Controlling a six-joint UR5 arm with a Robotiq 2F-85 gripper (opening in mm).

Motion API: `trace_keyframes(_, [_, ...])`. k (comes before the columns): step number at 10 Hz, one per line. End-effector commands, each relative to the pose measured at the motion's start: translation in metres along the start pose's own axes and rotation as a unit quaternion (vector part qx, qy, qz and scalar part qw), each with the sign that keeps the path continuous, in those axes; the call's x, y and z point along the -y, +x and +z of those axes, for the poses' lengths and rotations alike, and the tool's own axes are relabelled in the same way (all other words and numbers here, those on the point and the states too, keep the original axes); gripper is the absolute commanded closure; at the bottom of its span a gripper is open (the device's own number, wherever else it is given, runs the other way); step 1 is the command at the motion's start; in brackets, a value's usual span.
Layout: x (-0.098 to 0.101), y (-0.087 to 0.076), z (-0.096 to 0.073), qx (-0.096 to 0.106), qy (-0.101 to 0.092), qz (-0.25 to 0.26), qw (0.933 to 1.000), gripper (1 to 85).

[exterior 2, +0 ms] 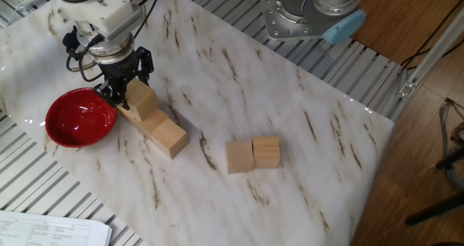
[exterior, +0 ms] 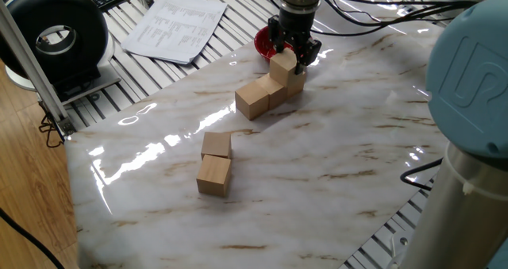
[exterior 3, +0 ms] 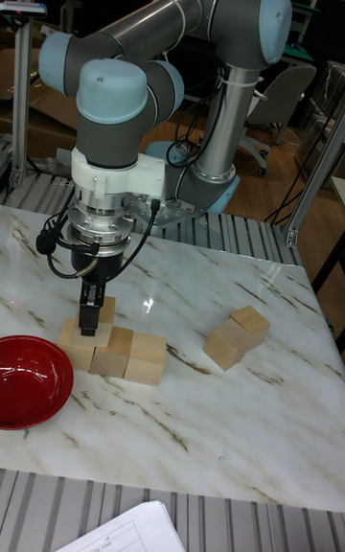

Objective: Stack the blocks into a pyramid shape

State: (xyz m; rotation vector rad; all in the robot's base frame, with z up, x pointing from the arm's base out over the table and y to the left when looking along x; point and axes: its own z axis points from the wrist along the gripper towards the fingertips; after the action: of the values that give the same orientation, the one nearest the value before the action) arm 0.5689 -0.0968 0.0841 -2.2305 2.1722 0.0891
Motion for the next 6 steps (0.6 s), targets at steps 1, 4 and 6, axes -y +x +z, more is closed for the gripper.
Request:
trace_keyframes(1, [0.0037, -0.0072, 0.0011, 0.006, 0.005, 0.003, 1.0000, 28.0])
trace_keyframes(4, [0.0036, -0.0062, -0.0001, 0.006, 0.005, 0.002, 1.0000, 28.0])
trace_keyframes(6, [0.0036, -0.0047, -0.0023, 0.006, 0.004, 0.001, 1.0000, 28.0])
